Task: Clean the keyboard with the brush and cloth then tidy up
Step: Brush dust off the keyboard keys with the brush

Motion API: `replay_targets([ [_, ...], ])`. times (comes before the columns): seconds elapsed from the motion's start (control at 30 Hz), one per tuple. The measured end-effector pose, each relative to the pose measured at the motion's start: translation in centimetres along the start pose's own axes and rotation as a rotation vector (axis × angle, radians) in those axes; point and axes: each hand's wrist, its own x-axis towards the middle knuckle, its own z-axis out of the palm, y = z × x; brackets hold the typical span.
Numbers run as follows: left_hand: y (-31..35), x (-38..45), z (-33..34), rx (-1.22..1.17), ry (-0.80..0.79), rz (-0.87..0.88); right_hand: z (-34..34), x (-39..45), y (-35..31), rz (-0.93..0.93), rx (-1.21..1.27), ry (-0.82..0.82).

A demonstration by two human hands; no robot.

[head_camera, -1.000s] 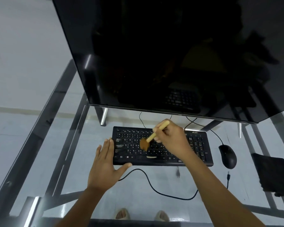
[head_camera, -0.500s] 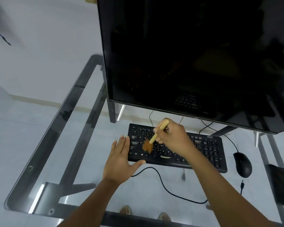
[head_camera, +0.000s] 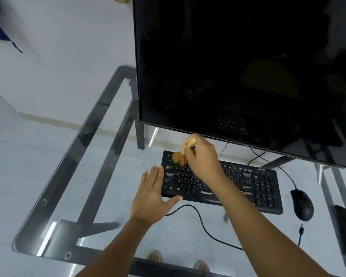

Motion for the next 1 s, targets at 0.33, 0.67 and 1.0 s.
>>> replay_targets([
  [0.33, 0.5, 0.2, -0.6, -0.015, 0.040, 0.025, -0.7, 0.3, 0.6, -0.028, -0.015, 0.072],
  [0.67, 0.9, 0.2, -1.2, -0.083, 0.053, 0.012, -1.9, -6.0, 0.2, 0.185, 0.287, -0.118],
  [1.0, 1.4, 0.1, -1.6, -0.085, 0.074, -0.011, -2.5, -6.2, 3.0, 0.135, 0.145, 0.164],
])
